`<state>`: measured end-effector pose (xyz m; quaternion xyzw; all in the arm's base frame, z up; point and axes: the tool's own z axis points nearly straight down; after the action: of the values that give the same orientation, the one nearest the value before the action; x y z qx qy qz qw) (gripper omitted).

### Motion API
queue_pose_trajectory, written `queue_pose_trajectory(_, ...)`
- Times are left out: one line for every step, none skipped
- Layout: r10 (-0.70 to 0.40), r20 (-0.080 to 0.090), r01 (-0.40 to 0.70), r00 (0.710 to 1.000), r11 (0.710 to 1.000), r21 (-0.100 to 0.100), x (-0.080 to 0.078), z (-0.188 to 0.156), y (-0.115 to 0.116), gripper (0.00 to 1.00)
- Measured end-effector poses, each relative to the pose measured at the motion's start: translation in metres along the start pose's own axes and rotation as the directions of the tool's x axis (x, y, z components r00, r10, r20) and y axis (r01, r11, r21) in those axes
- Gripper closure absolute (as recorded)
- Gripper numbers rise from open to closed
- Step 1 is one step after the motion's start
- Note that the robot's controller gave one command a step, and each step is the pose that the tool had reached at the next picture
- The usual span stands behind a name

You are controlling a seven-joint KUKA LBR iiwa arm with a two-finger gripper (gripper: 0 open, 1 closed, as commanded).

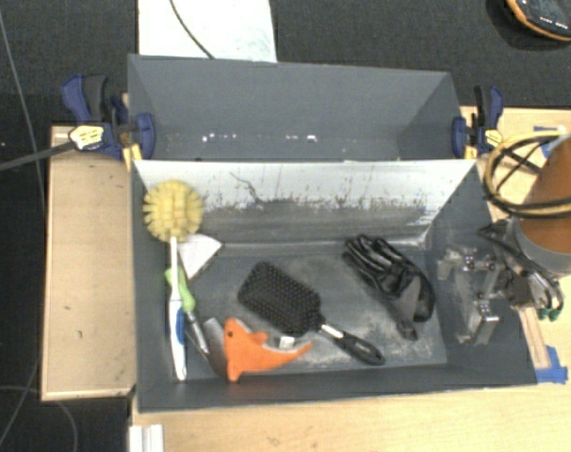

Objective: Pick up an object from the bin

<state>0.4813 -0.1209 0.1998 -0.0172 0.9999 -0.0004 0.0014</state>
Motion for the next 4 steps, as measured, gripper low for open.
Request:
queue_pose_trajectory(0.000, 0.000, 0.000, 1.000, 1.000, 0.000, 0.000, 0.000, 0.000, 1.00)
queue_pose_trajectory(-0.001, 0.000, 0.001, 1.000, 1.000, 0.000, 0.000, 0.000, 0.000, 1.00)
queue_pose_trajectory(0.035, 0.000, -0.035, 0.999, 0.999, -0.002, -0.008, 0.045, 0.033, 1.00)
queue_pose_trajectory(0.035, 0.002, -0.035, 0.999, 0.999, -0.001, -0.009, 0.044, 0.032, 1.00)
